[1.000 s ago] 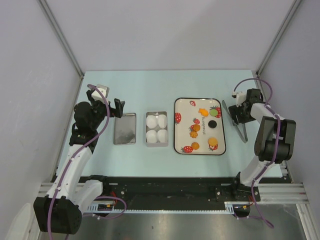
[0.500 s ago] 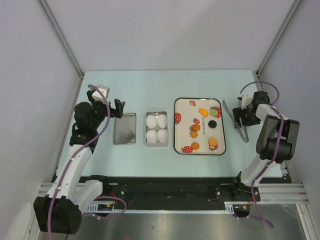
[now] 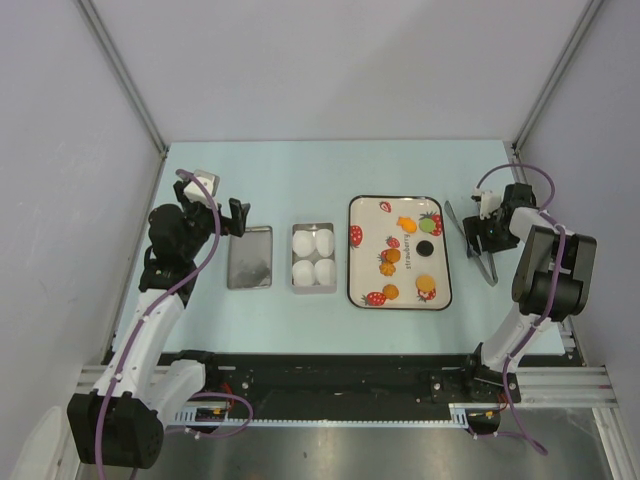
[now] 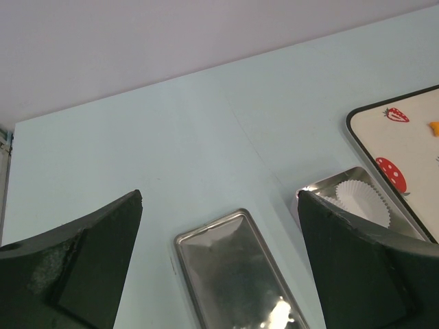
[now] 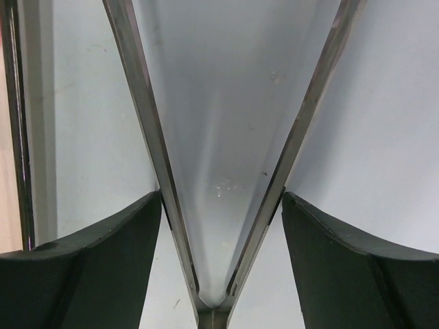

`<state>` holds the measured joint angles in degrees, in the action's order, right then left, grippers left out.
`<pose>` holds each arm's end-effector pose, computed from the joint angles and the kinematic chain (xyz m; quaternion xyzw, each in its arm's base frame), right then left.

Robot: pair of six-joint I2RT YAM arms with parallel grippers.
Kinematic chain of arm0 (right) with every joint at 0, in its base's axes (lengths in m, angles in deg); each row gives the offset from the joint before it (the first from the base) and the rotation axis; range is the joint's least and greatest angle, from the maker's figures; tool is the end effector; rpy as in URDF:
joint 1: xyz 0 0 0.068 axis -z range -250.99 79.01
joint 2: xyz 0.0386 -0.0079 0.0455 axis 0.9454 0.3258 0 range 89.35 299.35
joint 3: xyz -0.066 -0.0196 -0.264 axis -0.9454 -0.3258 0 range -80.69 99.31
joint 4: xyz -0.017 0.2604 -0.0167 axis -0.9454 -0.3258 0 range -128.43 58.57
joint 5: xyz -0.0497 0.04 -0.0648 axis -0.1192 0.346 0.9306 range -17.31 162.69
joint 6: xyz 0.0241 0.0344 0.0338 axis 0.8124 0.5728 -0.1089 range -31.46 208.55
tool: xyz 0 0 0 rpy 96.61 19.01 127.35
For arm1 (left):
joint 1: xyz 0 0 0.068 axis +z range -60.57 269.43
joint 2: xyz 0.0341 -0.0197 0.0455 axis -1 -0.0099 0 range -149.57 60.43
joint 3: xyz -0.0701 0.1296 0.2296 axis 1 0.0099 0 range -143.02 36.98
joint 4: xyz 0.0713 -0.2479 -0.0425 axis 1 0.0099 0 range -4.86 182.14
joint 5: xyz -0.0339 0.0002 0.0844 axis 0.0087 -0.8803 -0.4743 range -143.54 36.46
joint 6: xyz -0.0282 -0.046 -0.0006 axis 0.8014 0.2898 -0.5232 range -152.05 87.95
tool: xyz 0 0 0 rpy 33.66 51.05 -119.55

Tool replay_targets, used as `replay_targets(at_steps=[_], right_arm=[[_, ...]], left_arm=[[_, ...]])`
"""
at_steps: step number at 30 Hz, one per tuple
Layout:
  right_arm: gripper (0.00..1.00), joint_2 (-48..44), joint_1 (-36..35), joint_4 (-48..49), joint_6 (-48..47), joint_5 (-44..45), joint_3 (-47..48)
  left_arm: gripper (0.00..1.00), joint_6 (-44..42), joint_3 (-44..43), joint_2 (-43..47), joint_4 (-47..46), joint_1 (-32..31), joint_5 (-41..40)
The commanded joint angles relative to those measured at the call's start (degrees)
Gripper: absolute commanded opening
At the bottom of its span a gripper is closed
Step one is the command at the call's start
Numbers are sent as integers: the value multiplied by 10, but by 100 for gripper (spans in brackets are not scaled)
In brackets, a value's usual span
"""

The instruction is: Pack the cookies

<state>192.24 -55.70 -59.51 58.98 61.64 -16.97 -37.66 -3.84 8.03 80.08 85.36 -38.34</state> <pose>0.3384 -0.0855 0.1622 -0.1402 0.9659 0.0124 0.2175 0.2175 -0.0248 0.3198 0.1501 0.7296 -0.0898 0.6612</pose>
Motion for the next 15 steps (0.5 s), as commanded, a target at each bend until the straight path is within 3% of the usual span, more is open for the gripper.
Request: replay_targets(at_steps=[1,15], right_arm=[[74,21,1,5,-15,-6,6],[72,22,2,-1,-82,-9,-18]], left_arm=[[100,-6,5,5,-19,-2,-3],[100,-3,11,1,-22,-3,-4]])
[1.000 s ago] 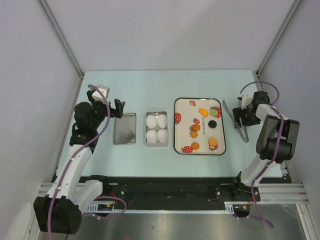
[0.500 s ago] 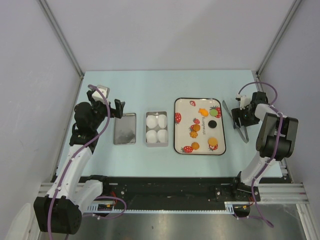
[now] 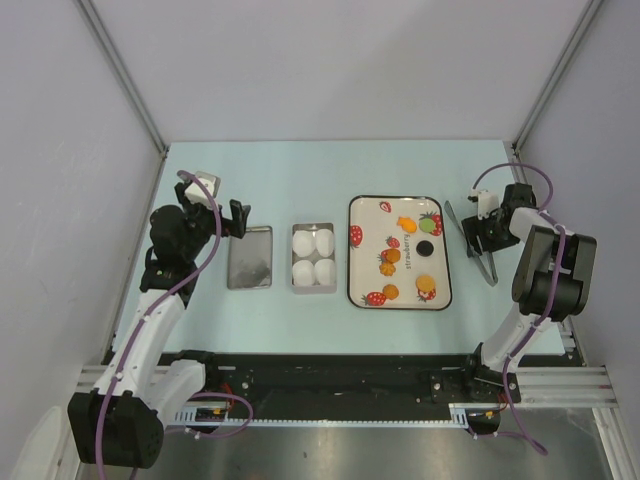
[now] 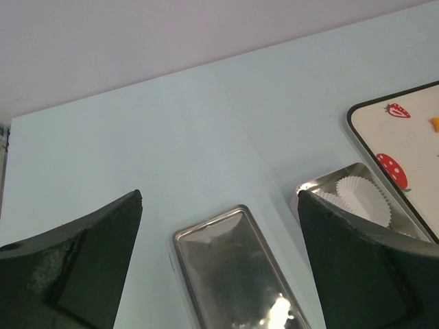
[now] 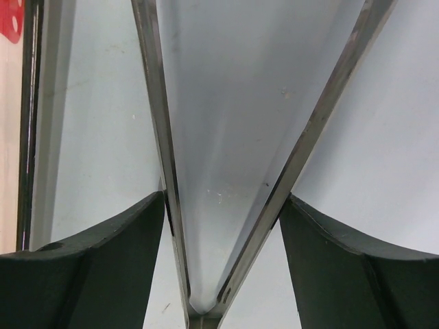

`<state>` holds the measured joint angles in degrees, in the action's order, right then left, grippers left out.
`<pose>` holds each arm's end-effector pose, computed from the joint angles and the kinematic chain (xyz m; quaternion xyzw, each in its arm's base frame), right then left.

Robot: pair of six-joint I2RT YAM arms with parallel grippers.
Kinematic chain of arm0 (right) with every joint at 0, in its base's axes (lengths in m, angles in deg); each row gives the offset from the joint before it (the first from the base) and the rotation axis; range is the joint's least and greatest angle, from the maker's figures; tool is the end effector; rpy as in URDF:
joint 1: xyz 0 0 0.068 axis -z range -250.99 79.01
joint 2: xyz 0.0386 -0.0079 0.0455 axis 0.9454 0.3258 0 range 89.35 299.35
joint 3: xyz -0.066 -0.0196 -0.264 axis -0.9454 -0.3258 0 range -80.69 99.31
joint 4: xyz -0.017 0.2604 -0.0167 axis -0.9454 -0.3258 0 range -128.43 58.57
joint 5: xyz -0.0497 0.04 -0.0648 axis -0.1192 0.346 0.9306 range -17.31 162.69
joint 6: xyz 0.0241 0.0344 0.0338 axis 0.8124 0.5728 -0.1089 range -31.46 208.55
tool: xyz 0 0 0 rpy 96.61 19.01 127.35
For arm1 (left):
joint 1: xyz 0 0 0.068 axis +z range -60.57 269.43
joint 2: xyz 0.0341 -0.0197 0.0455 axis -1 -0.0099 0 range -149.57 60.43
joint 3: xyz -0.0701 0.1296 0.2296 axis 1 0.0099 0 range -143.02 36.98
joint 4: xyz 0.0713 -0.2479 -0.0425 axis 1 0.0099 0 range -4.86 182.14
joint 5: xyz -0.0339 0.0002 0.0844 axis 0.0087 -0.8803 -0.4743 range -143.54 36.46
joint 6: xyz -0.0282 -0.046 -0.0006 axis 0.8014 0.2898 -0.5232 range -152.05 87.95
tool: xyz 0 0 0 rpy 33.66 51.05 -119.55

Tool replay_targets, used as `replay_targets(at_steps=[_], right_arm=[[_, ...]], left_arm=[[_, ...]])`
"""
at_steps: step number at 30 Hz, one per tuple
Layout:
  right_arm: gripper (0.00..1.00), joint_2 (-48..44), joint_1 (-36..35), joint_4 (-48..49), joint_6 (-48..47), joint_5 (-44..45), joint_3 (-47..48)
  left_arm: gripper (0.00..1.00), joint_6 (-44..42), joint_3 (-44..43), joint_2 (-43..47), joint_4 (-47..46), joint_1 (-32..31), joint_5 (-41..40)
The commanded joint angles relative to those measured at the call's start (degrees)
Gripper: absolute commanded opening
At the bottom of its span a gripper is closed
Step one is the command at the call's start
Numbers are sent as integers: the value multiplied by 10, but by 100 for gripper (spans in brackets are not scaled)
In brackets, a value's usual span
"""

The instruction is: Pack the cookies

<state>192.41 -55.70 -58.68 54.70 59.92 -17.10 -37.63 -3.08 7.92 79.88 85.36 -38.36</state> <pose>0.3397 -0.0847 0.1614 -0.1791 0.9570 0.0158 0.2276 0.2178 -0.0248 0.3151 0.1496 0.7335 -0.0904 0.6568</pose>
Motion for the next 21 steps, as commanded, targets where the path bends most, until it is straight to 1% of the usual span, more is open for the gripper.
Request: replay_targets(at_steps=[1,11,14,19,21], right_arm=[[72,21,2,-11,-43,6,-19],[71,36,10,-22,-73,0,-22],[67,42,10,-25,-76,0,-22],[65,50,11,-25,-82,4,-22],[62,51,11,-26,-81,6,-22]], left_arm=[[100,-4,4,3,-20,-2,-6],[100,-5,6,7,-20,-3,-8],[100,-6,6,6,-21,-3,-7],[100,-4,4,5,-21,-3,-8],[100,-5,3,4,-21,-3,-7]])
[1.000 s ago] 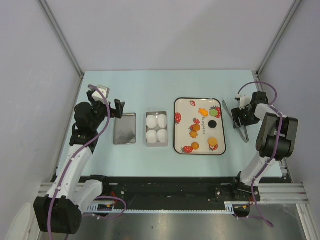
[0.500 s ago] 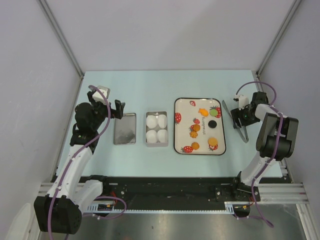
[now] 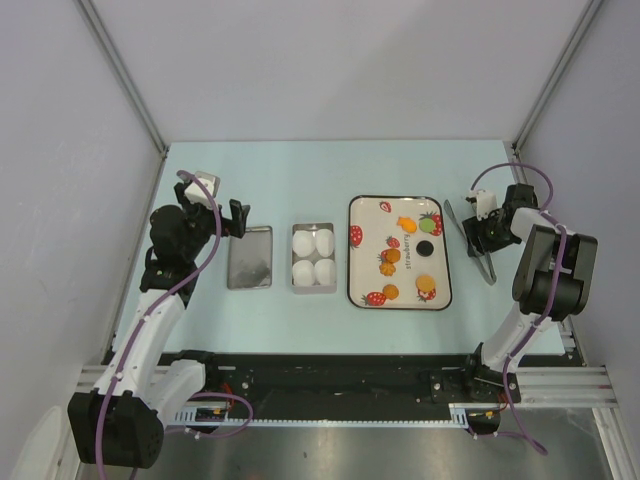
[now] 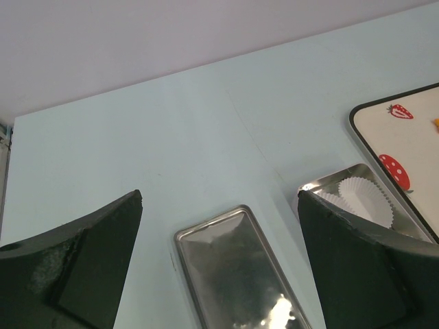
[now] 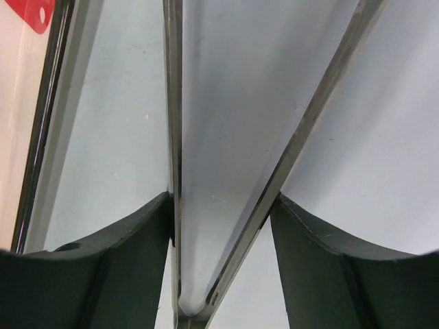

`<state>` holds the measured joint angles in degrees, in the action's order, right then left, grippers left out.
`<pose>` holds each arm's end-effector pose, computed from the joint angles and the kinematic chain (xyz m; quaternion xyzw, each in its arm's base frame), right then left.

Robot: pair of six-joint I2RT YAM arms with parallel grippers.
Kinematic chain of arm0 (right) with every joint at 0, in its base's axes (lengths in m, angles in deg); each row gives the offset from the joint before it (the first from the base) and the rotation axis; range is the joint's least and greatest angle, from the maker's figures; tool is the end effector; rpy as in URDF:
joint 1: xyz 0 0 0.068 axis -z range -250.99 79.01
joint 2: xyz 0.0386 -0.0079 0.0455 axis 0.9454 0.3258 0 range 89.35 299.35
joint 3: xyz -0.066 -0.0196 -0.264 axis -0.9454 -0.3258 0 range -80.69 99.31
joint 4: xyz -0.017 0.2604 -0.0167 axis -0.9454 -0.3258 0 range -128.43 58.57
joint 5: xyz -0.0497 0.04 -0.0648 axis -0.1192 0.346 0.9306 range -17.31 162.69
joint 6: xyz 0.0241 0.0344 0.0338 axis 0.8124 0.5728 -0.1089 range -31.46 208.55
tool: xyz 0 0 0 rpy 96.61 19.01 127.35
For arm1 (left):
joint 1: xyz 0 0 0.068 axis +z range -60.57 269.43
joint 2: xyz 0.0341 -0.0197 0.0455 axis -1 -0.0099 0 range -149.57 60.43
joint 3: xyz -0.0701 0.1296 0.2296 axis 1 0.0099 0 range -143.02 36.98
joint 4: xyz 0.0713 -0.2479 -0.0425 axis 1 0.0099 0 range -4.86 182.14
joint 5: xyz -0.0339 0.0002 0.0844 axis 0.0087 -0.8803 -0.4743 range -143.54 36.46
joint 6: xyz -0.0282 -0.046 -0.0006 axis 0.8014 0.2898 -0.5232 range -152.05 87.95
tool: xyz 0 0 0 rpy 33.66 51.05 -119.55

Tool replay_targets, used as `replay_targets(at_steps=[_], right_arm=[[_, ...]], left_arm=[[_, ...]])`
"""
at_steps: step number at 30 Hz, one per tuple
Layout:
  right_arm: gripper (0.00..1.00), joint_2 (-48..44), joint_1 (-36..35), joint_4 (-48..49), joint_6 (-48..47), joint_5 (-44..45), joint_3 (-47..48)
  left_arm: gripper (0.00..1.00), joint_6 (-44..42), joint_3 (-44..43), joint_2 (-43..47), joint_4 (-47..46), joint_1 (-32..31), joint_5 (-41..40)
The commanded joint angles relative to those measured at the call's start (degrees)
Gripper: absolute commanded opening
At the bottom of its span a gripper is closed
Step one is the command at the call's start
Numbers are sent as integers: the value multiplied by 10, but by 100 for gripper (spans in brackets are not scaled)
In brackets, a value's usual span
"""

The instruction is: Pack the cookies

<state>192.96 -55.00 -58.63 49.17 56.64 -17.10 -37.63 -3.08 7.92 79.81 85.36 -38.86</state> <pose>0.3395 -0.0871 0.1587 -0.2238 0.9450 0.0304 0.2367 0.2180 -0.0245 0.3152 0.1468 0.7338 -0.0871 0.6576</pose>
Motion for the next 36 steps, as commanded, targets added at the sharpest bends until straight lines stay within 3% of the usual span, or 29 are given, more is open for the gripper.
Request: replay_targets(at_steps=[1,7,18,36], right_arm=[[60,46,4,-26,-25,38,-22],[48,23,11,-30,-10,21,-21],[45,-121,12,-59,40,-18,-2],[41,-263,10,-167,81,-82,78]], left_arm=[[100,-3,2,3,-21,-3,-1],[100,-5,1,4,-18,-3,-2],[100,1,-4,2,-16,-3,5],[100,2,3,13,-17,-3,11]])
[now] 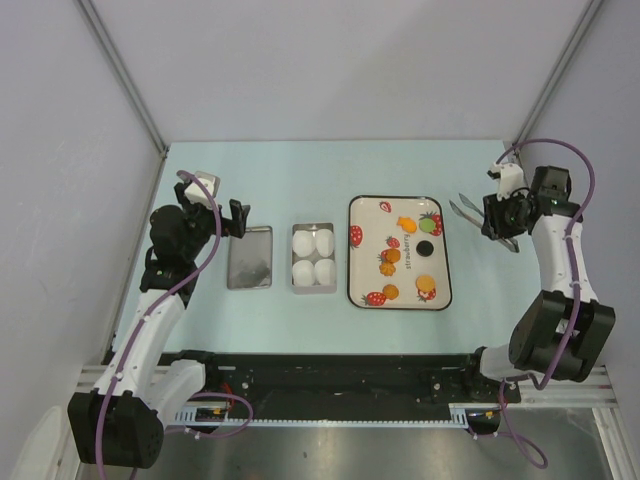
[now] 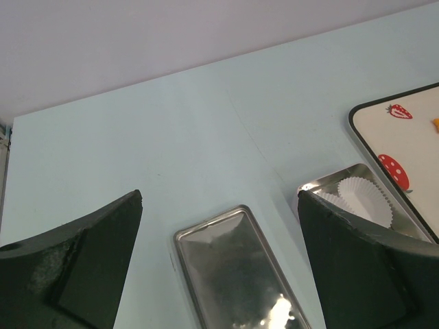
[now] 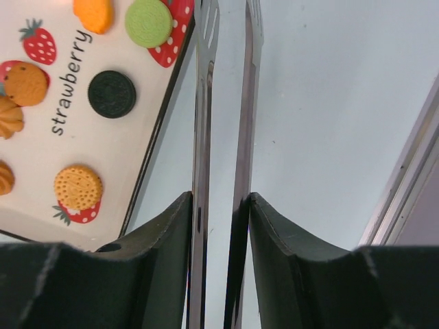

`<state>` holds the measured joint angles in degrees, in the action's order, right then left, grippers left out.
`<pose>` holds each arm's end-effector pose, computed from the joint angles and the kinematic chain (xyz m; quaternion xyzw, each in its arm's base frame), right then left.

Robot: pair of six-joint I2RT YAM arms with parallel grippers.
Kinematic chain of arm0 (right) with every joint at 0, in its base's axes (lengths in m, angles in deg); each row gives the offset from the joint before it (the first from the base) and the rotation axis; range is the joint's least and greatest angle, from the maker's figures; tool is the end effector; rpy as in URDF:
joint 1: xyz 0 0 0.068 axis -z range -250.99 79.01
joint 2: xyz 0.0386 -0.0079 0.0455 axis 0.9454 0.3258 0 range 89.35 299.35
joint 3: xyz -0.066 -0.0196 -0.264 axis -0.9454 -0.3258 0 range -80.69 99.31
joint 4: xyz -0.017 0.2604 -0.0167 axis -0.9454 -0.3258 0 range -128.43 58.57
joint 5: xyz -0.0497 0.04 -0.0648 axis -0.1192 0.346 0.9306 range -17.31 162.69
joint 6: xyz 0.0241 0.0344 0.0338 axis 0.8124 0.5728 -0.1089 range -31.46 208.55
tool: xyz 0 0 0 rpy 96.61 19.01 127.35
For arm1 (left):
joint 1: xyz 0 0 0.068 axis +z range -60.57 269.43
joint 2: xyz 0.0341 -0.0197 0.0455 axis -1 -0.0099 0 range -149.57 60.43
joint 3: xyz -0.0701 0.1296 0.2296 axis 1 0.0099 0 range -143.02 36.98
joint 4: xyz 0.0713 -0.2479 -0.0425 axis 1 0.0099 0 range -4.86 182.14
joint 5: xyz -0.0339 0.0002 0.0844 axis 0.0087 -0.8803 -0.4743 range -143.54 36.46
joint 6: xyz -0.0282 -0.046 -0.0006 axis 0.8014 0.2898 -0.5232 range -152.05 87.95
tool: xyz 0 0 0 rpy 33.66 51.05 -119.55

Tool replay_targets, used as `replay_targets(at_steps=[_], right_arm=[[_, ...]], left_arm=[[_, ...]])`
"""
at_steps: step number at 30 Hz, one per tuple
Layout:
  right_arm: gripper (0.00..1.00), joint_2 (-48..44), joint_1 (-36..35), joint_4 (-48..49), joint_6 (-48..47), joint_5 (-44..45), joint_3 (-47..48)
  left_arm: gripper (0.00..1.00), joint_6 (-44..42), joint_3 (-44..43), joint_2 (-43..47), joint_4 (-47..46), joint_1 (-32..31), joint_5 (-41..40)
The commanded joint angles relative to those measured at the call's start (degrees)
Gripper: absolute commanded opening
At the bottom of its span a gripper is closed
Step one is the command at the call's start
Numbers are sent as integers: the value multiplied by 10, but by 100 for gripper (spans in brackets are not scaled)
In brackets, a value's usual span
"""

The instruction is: Pack the cookies

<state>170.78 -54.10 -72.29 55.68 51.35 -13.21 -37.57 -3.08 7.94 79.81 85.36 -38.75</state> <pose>0.2858 -0.0733 0.2862 -0.1857 0.9199 0.0352 0.3437 0.2179 -0.0246 0.3153 0.1470 0.7336 -0.0882 0.6576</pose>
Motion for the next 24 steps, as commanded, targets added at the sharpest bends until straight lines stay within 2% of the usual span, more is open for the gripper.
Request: replay_targets(at_steps=[1,12,24], right_arm=[[41,-45,0,-35,18,-32,41],[38,-86,-1,-81,61,-125,49],[36,-50,-12,-149,11,-232,44]], left_arm=[[100,2,3,12,-17,-3,10],[100,5,3,14,-17,-3,14],[100,3,7,13,-18,-3,11]])
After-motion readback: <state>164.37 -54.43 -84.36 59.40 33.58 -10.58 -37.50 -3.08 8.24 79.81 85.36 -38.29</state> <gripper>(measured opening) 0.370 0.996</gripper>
